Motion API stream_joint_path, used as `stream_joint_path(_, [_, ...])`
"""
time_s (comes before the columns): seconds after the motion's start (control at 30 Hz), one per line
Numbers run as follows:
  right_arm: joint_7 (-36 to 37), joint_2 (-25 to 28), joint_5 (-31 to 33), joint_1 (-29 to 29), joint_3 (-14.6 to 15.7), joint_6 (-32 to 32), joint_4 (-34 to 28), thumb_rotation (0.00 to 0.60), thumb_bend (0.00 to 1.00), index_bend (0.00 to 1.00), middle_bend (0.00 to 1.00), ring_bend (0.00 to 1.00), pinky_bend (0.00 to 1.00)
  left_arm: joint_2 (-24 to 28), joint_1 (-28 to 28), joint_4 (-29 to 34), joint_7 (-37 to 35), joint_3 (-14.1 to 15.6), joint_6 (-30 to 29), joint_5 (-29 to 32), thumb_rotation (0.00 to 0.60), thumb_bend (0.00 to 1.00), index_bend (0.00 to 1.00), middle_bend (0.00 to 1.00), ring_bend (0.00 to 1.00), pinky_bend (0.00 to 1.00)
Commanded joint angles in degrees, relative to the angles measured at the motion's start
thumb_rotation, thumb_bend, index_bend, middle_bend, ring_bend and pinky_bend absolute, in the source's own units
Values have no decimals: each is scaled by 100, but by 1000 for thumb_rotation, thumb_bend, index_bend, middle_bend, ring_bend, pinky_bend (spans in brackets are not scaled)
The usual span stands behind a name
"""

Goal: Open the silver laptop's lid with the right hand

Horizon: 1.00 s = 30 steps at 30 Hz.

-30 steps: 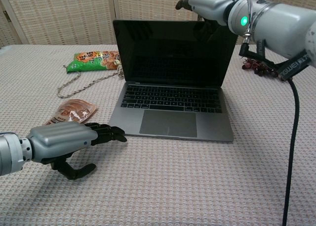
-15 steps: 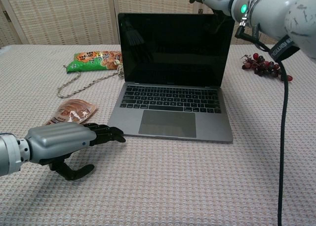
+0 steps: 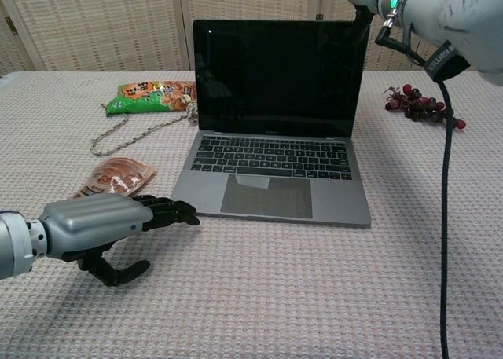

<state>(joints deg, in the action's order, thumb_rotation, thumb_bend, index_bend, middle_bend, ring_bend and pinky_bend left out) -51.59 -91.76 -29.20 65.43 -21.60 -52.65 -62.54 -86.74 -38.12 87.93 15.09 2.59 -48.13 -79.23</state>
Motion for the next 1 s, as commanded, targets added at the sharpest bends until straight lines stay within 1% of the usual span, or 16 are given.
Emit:
stream_joint_path(0.03, [-12,9,72,12,20,1,60,600,560,0,0,0,0,9,3,7,-6,2,-6,3,600,614,11,49,0,0])
stream_joint_path(0.17, [37,72,95,-36,54,-28,27,600,560,0,0,0,0,10,-6,12,11,11,2,-4,600,614,11,49,0,0])
stream_joint_path(0.27, [259,242,-39,-141,61,-12,-236,600,560,0,0,0,0,28,7,63,-16,17,-58,-63,600,614,11,49,0,0])
stream_joint_path(0.37, [627,564,-375,-355,105,-36,-738,600,560,0,0,0,0,93,52,160,-107,39,-225,-234,600,614,14,49,0,0])
stream_joint_path(0.53, [1223,1270,-1032,-869,259,-306,-1871,600,560,0,0,0,0,319,131,360,-286,80,-501,-510,600,614,18,49,0,0])
stream_joint_path(0.7, [1847,2042,-1749,-1525,514,-659,-2923,600,558,0,0,0,0,632,329,600,-296,48,-908,-540,600,614,19,49,0,0])
stream_joint_path(0.8, [2201,2477,-2188,-1948,722,-882,-3401,600,557,0,0,0,0,854,481,736,-316,-10,-1214,-521,600,613,21,49,0,0])
stream_joint_path(0.9, [2559,2834,-2618,-2382,963,-1122,-3745,600,555,0,0,0,0,1098,631,887,-470,-111,-1522,-480,600,614,30,49,0,0])
stream_joint_path(1.0, [2944,3070,-3050,-2771,1191,-1340,-3907,600,554,0,0,0,0,1279,798,937,-684,-211,-1886,-512,600,614,50,51,0,0])
